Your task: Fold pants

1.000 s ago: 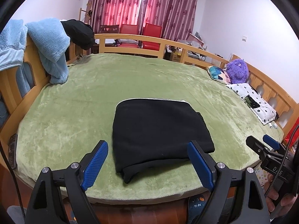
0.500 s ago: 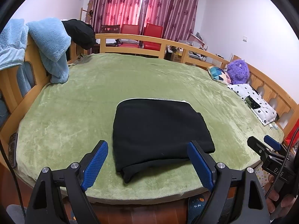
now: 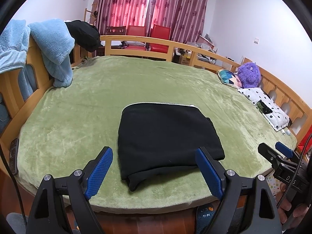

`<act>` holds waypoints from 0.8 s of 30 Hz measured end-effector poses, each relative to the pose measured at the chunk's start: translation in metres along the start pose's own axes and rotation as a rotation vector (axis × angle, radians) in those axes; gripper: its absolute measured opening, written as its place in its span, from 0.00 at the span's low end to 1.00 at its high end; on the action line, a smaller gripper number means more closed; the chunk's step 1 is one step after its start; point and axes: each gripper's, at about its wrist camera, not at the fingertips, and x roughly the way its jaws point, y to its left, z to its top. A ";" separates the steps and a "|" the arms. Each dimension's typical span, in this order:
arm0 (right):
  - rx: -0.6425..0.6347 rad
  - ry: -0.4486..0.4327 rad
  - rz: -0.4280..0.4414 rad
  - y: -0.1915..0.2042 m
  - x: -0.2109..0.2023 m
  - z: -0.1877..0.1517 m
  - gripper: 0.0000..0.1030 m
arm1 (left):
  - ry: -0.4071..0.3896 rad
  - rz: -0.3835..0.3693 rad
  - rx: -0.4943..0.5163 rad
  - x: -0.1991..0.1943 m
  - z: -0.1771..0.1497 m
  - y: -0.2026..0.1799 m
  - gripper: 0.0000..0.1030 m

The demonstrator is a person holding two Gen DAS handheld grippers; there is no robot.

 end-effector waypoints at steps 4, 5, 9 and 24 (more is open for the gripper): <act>-0.001 -0.001 0.000 0.001 0.000 0.000 0.99 | 0.001 0.001 -0.003 0.000 0.001 0.001 0.84; -0.003 -0.001 -0.001 0.001 0.000 0.000 0.99 | 0.000 0.002 -0.004 -0.001 0.001 0.000 0.84; -0.011 0.001 -0.001 0.000 0.000 0.000 0.99 | -0.001 0.004 -0.003 -0.001 0.002 0.001 0.84; -0.015 0.001 0.000 -0.001 0.000 -0.001 0.99 | -0.008 0.013 -0.004 -0.003 0.004 0.000 0.84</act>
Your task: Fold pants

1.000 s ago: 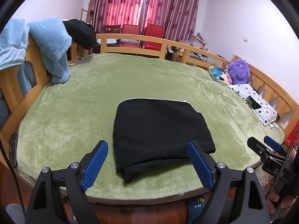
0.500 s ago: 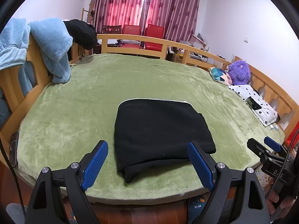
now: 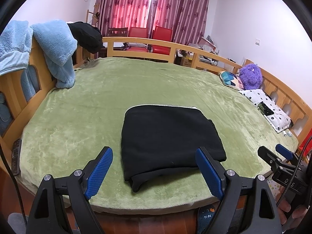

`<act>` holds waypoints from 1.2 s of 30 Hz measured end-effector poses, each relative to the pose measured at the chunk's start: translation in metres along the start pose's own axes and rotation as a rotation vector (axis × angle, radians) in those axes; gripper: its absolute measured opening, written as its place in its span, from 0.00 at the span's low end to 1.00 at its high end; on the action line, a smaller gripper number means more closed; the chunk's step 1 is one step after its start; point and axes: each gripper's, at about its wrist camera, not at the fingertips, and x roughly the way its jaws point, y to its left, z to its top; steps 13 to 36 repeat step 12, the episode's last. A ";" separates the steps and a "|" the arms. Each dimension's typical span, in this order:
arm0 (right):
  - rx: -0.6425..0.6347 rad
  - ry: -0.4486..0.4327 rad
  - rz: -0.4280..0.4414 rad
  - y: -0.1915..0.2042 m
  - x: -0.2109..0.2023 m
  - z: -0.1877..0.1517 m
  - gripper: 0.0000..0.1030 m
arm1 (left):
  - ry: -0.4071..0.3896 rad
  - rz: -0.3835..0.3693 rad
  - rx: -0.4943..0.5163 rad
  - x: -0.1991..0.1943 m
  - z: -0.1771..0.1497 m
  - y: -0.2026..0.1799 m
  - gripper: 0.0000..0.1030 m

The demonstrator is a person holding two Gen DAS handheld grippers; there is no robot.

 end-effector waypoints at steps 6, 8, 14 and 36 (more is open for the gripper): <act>-0.004 0.000 0.003 0.000 0.000 0.001 0.99 | 0.000 0.003 -0.005 -0.002 0.000 0.000 0.84; -0.004 -0.001 0.003 0.000 0.000 0.001 0.99 | -0.002 0.004 -0.005 -0.002 0.000 0.000 0.84; -0.011 0.000 0.002 0.000 0.002 0.002 0.99 | -0.003 0.009 -0.009 -0.002 0.001 -0.001 0.84; -0.011 0.000 0.002 0.000 0.002 0.002 0.99 | -0.003 0.009 -0.009 -0.002 0.001 -0.001 0.84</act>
